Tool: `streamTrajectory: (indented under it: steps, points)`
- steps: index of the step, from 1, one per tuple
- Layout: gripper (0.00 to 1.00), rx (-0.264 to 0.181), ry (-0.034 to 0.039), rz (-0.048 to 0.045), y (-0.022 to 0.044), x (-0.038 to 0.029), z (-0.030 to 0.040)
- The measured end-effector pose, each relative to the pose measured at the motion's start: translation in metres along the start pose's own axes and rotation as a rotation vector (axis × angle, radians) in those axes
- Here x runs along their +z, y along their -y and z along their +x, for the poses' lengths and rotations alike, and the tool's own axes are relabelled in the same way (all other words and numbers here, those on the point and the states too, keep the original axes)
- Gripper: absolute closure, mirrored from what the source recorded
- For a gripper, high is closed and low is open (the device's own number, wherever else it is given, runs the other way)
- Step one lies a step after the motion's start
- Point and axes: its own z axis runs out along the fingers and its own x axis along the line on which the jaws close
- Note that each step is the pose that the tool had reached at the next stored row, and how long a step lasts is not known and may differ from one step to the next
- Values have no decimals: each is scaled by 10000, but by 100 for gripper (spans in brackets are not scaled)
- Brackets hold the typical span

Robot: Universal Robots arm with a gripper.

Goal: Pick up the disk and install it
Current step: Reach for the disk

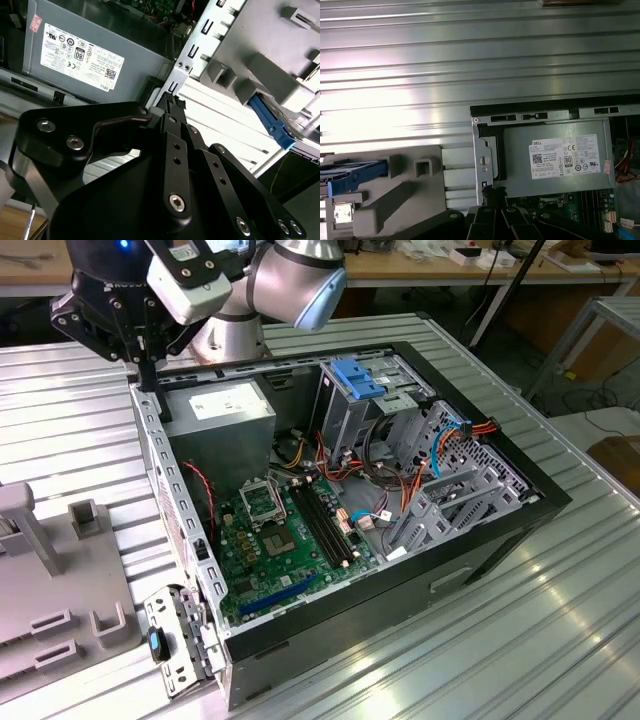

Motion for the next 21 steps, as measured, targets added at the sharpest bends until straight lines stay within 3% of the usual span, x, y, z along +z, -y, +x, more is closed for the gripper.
streamTrajectory:
  steps: [3,6,13,17,21]
  points:
    - [89,3,1,0,-82,6,34]
    - [89,4,1,-1,-146,8,122]
    - [89,7,0,0,-160,3,442]
    - [89,14,1,0,-150,-1,752]
    - [89,17,1,0,-138,-4,915]
